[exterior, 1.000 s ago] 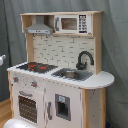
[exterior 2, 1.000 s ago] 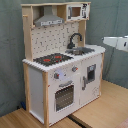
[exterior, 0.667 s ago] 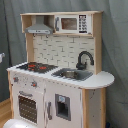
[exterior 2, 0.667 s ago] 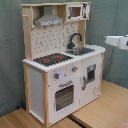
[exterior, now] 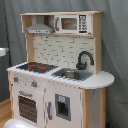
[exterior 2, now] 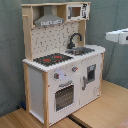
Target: Play with the kitchen
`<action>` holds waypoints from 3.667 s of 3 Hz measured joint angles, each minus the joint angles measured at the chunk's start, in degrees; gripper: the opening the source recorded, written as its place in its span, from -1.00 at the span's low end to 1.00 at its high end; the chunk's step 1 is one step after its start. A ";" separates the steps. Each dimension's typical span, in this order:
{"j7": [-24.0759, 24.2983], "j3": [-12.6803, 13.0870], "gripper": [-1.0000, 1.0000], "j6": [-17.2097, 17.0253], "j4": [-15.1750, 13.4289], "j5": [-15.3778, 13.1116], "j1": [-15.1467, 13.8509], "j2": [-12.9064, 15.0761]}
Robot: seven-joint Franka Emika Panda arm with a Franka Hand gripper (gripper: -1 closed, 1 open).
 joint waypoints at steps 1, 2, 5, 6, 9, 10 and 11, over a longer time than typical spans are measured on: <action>-4.23 -3.04 1.00 3.03 -0.01 0.00 -2.69 1.64; -6.80 -5.40 1.00 7.25 -0.01 0.00 -5.91 3.85; -8.34 -8.40 1.00 20.92 0.02 -0.01 -15.35 11.88; -8.42 -8.76 1.00 26.12 0.07 -0.02 -18.20 14.81; -12.18 -12.40 1.00 37.21 2.73 -0.02 -24.81 25.31; -13.74 -12.10 1.00 37.93 5.51 -0.04 -26.89 29.93; -15.04 -10.64 1.00 38.64 8.46 -0.06 -29.61 35.05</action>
